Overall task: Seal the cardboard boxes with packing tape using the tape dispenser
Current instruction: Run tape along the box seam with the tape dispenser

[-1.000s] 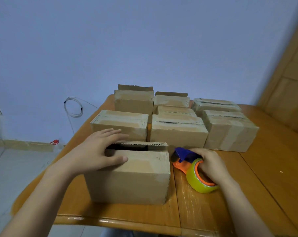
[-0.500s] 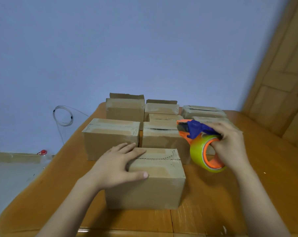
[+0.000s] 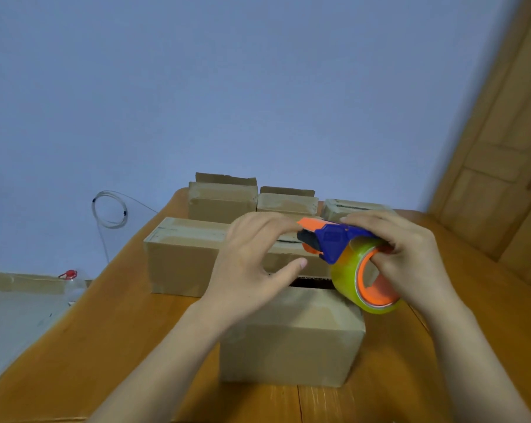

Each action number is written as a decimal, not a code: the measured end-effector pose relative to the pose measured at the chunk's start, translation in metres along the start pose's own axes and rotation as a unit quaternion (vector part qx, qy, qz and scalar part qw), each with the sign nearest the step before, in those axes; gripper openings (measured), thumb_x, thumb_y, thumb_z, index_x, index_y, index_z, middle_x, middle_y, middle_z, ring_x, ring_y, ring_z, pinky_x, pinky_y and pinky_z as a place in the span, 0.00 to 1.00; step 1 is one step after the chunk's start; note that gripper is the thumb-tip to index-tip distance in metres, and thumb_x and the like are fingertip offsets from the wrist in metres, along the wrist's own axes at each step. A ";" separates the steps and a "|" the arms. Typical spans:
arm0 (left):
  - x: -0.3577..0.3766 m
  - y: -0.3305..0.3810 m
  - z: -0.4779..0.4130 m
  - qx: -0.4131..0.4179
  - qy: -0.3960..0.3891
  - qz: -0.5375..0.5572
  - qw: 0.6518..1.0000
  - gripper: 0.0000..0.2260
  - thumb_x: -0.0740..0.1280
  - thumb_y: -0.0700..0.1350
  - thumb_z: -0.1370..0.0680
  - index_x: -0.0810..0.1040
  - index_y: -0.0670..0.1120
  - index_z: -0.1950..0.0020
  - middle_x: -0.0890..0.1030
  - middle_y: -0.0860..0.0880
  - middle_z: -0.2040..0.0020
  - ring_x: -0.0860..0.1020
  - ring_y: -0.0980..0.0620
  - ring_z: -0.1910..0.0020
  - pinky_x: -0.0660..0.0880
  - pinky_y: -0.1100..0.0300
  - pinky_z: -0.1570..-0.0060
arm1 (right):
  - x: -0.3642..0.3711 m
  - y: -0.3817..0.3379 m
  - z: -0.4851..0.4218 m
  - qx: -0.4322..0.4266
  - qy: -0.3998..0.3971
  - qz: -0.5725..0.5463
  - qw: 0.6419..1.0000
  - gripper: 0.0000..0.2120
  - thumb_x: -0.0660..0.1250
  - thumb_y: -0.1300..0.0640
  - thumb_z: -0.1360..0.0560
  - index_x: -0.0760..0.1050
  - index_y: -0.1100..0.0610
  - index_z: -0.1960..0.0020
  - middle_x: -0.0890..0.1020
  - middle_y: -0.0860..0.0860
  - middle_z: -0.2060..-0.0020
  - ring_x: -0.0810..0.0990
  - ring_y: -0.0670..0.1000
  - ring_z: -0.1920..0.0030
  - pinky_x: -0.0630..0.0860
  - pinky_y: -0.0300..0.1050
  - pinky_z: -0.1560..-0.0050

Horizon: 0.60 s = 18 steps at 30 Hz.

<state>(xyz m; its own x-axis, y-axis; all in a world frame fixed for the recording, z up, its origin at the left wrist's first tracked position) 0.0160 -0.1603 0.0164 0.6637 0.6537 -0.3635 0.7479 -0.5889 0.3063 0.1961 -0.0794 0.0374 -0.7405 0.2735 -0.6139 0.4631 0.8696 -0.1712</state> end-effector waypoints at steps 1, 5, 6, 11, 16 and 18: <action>0.001 0.002 -0.002 0.019 0.005 -0.005 1.000 0.14 0.69 0.49 0.29 0.78 0.48 0.44 0.79 0.55 0.46 0.74 0.56 0.44 0.71 0.50 0.43 | 0.000 -0.001 -0.002 -0.003 -0.001 -0.002 1.000 0.34 0.62 0.80 0.42 0.81 0.54 0.43 0.81 0.48 0.47 0.78 0.52 0.44 0.77 0.48 0.46; -0.002 -0.001 -0.003 0.051 0.052 -0.019 0.997 0.11 0.72 0.48 0.30 0.76 0.51 0.50 0.79 0.57 0.53 0.76 0.55 0.50 0.67 0.50 0.37 | 0.001 0.001 -0.007 -0.004 -0.006 -0.014 1.000 0.37 0.61 0.81 0.45 0.81 0.53 0.44 0.82 0.47 0.48 0.78 0.48 0.45 0.73 0.42 0.44; -0.001 -0.002 -0.004 0.054 0.050 -0.018 0.997 0.10 0.73 0.48 0.29 0.76 0.51 0.51 0.79 0.57 0.53 0.77 0.55 0.50 0.66 0.49 0.36 | 0.000 0.002 -0.007 -0.003 -0.005 -0.016 1.000 0.37 0.62 0.81 0.45 0.81 0.53 0.44 0.82 0.47 0.48 0.78 0.47 0.45 0.73 0.42 0.45; 0.004 -0.001 -0.011 0.082 0.018 -0.014 0.996 0.06 0.74 0.47 0.29 0.79 0.49 0.57 0.80 0.56 0.57 0.78 0.53 0.54 0.65 0.49 0.35 | -0.003 0.001 -0.011 -0.016 0.000 -0.028 0.999 0.32 0.61 0.76 0.42 0.81 0.53 0.44 0.82 0.46 0.49 0.79 0.49 0.46 0.74 0.44 0.46; 0.010 0.003 -0.017 0.136 0.035 -0.052 0.989 0.06 0.72 0.45 0.25 0.82 0.45 0.61 0.81 0.55 0.61 0.77 0.51 0.58 0.68 0.49 0.38 | -0.006 0.001 -0.013 -0.007 0.012 -0.027 1.000 0.29 0.58 0.69 0.40 0.81 0.54 0.44 0.81 0.44 0.51 0.78 0.47 0.48 0.75 0.39 0.48; 0.010 0.005 -0.020 0.156 0.034 -0.058 0.985 0.07 0.71 0.44 0.24 0.82 0.44 0.62 0.81 0.54 0.61 0.77 0.50 0.60 0.70 0.52 0.42 | -0.005 0.003 -0.014 -0.010 0.001 -0.013 1.000 0.28 0.59 0.69 0.39 0.80 0.54 0.43 0.81 0.45 0.50 0.78 0.48 0.48 0.74 0.39 0.48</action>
<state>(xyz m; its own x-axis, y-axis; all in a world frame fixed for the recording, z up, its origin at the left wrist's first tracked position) 0.0267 -0.1472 0.0321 0.5815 0.7490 -0.3177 0.7850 -0.6191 -0.0229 0.1942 -0.0719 0.0506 -0.7528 0.2514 -0.6084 0.4341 0.8844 -0.1717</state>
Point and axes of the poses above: each hand's wrist, its own z-axis away from the middle knuckle, its own x-axis out of the palm, y = z × x, the point moved 8 cm from there along -z, towards the middle knuckle
